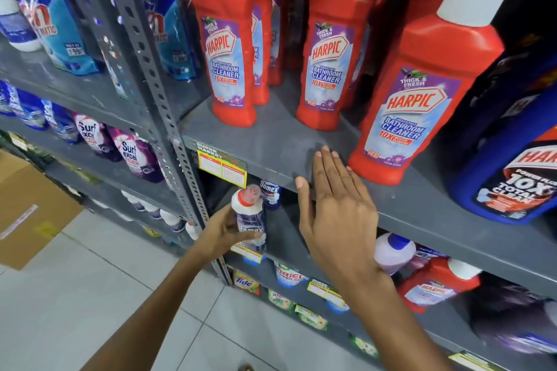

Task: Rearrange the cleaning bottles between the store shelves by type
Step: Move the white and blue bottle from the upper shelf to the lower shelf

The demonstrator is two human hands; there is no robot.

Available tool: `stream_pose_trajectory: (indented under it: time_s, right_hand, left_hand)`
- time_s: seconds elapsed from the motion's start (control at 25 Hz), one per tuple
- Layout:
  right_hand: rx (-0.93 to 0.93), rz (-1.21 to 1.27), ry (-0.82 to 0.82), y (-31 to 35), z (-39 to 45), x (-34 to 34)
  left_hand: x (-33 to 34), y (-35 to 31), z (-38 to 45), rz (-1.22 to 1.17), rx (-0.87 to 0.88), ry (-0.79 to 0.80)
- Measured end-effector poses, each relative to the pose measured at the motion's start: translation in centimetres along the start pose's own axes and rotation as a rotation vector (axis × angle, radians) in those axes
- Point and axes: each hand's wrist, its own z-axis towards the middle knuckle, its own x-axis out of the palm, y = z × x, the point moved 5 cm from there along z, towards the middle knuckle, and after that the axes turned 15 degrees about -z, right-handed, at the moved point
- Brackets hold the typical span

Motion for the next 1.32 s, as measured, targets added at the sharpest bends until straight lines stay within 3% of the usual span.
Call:
stream_pose_trajectory:
  time_s: [0.88,1.04,1.12,1.28,1.32]
  right_hand:
    - [0.038,0.026,-0.011,0.4,-0.3,0.0]
    - [0.036,0.058,0.017,0.5,-0.3,-0.3]
    - [0.018,0.149,-0.005,0.2,-0.5,-0.4]
    - [-0.039,0.615,-0.215,-3.2,-6.1,-0.7]
    - [-0.032,0.691,-0.245,-5.0,-8.7,-0.4]
  left_hand:
    - [0.9,3.0,5.6,-0.081,-0.200,-0.019]
    - [0.9,2.5,5.3,0.007,-0.202,-0.001]
    - [0.8,3.0,4.7,-0.010,-0.210,-0.051]
    - [2.6,5.9,-1.3,0.168,-0.230,-0.411]
    - [4.9,7.0,-3.4,0.154,-0.231,-0.390]
